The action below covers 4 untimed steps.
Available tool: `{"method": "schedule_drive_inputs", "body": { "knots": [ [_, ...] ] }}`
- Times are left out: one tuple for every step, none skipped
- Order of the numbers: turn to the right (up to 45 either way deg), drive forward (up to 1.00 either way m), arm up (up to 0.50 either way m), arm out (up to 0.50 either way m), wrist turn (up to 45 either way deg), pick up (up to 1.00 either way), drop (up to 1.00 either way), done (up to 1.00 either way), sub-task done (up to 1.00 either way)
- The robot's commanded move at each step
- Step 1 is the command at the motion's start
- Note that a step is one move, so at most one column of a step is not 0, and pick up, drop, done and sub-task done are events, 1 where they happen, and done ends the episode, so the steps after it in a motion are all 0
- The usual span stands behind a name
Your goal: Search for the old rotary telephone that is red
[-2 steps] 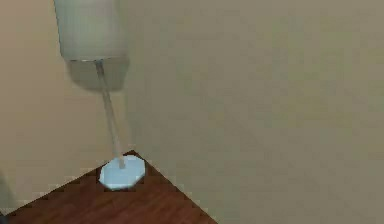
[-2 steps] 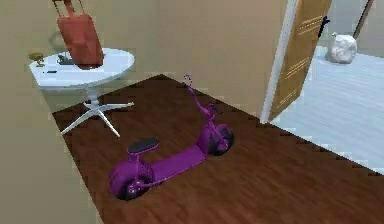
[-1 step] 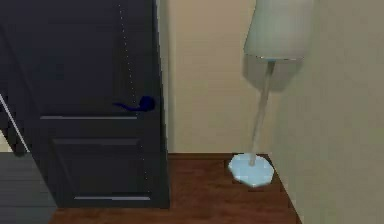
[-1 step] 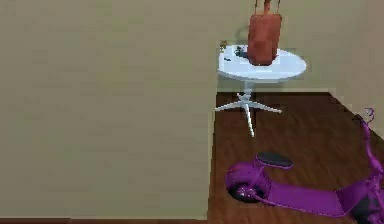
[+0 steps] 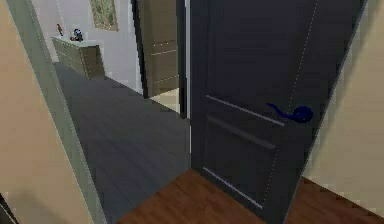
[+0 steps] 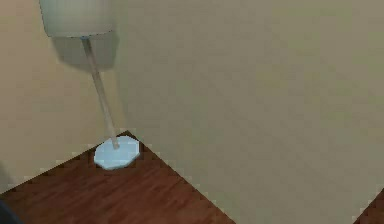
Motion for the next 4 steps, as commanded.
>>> {"method": "schedule_drive_inputs", "body": {
  "knots": [
    [-9.0,0.0,0.0,0.0,0.0,0.0,0.0,0.0,0.0],
    [0.0,1.0,0.0,0.0,0.0,0.0,0.0,0.0,0.0],
    [-27.0,0.0,0.0,0.0,0.0,0.0,0.0,0.0,0.0],
    [-3.0,0.0,0.0,0.0,0.0,0.0,0.0,0.0,0.0]
  ]
}}
